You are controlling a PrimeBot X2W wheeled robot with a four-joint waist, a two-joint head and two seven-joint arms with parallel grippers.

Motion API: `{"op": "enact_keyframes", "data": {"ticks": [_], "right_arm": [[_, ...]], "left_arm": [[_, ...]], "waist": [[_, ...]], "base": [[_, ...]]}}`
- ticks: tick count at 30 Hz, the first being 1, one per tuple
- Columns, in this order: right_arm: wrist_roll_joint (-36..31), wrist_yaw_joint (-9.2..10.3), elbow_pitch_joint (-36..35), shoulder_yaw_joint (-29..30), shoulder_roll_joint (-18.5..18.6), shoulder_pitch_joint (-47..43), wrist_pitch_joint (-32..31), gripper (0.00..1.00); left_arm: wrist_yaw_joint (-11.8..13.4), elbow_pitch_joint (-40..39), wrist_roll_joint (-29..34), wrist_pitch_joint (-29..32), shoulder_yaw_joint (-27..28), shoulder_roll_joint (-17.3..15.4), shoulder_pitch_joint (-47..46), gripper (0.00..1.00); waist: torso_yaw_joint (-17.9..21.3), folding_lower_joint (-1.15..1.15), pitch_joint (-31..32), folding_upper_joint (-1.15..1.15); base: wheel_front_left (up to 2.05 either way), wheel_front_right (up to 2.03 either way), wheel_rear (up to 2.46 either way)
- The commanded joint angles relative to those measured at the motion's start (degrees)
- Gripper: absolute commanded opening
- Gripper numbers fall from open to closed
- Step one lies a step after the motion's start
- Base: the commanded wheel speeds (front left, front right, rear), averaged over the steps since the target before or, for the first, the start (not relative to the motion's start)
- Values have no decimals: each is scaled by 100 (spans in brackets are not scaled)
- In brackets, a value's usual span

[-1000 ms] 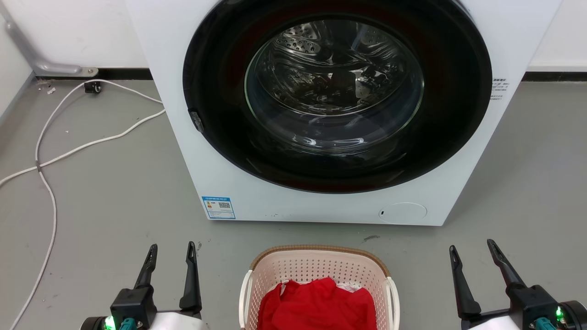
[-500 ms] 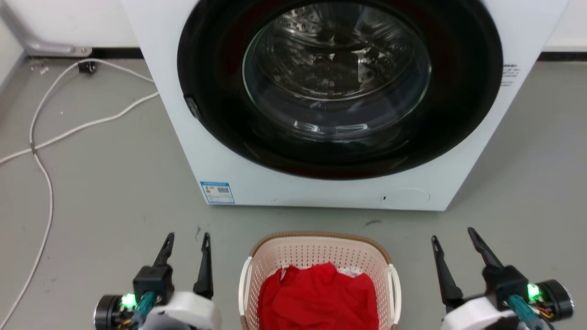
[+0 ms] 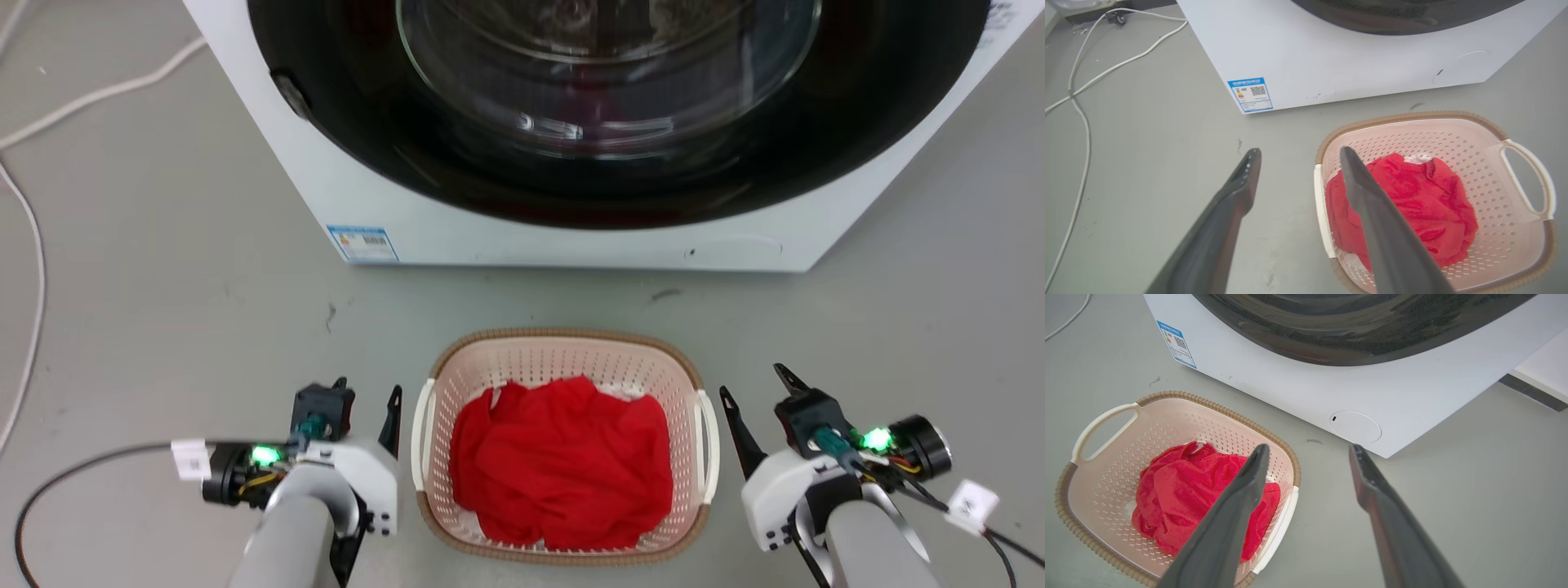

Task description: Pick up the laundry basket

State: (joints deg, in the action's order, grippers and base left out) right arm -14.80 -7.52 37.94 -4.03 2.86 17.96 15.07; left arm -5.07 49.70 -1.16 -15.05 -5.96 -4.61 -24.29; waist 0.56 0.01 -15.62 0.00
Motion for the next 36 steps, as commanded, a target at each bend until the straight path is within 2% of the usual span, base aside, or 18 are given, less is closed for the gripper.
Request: {"op": "enact_keyframes", "data": {"ticks": [1, 9, 16, 26, 36], "right_arm": [[-97, 6, 330, -7, 1, 292, 15, 100], [-26, 6, 2073, -278, 1, 1486, -552, 100], [463, 6, 2971, -753, 1, 2199, -1085, 100], [1408, 6, 3210, -1702, 0, 2622, -1534, 100], [1633, 6, 3290, -1886, 1, 3010, -1500, 100]], "left_arm": [[-36, 275, 17, 13, -38, -18, -311, 100], [-187, 1619, -43, 294, -253, -75, -1309, 100], [-229, 2143, -145, 549, -462, -81, -1833, 100], [-238, 2333, -416, 827, -780, -66, -2160, 100], [-239, 2372, -702, 967, -1118, -111, -2446, 100]], "waist": [[66, -1, -383, 0], [176, -1, -1172, 0], [191, -1, -1719, 0], [266, -1, -2385, 0], [245, -1, -2949, 0]], "base": [[0, 0, 0], [0, 0, 0], [0, 0, 0], [0, 0, 0], [0, 0, 0]]}}
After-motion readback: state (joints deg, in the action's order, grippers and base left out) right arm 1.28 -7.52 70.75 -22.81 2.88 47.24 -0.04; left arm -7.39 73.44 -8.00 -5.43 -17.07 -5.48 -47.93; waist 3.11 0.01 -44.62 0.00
